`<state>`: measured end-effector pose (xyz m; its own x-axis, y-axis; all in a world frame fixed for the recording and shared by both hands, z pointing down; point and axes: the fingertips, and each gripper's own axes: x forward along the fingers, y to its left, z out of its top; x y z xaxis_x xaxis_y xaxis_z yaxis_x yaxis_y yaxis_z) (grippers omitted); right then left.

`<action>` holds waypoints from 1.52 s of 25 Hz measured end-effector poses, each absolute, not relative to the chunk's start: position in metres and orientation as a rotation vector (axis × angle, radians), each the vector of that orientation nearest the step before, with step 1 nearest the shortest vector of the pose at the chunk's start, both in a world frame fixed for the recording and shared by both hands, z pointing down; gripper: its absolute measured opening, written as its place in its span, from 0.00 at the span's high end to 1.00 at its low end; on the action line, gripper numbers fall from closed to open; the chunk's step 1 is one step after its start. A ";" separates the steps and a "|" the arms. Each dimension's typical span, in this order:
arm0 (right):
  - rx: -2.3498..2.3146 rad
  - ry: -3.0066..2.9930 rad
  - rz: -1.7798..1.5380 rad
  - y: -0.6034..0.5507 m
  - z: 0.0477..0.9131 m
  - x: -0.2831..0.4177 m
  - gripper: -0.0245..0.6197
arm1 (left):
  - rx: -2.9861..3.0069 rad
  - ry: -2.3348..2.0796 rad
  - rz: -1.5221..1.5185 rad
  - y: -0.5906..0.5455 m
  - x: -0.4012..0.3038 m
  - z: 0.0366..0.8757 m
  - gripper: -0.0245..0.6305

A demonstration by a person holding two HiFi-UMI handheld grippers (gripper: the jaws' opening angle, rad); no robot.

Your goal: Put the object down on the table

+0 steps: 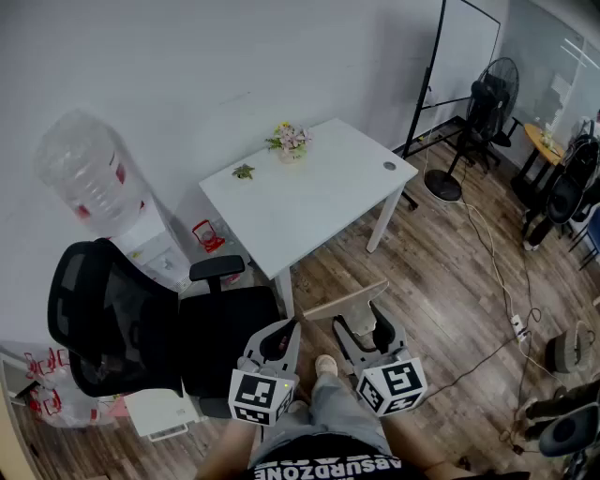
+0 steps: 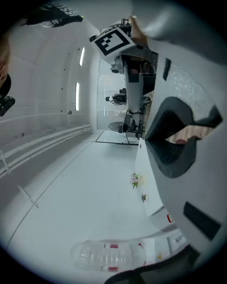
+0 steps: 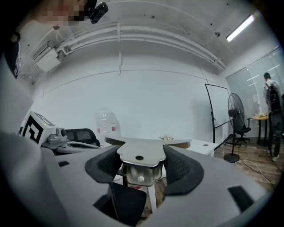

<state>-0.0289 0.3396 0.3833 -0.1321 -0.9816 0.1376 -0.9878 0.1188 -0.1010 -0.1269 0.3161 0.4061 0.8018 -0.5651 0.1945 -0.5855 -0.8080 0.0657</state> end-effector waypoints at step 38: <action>1.933 -2.425 0.312 0.178 0.378 0.067 0.52 | 2.815 -1.018 0.287 0.172 -0.030 0.416 0.96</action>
<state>0.0667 0.1780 0.3783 -0.2305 -0.9625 0.1431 -0.9674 0.2108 -0.1404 -0.0299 0.1717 0.4162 0.7538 -0.6180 0.2231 -0.6437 -0.7628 0.0616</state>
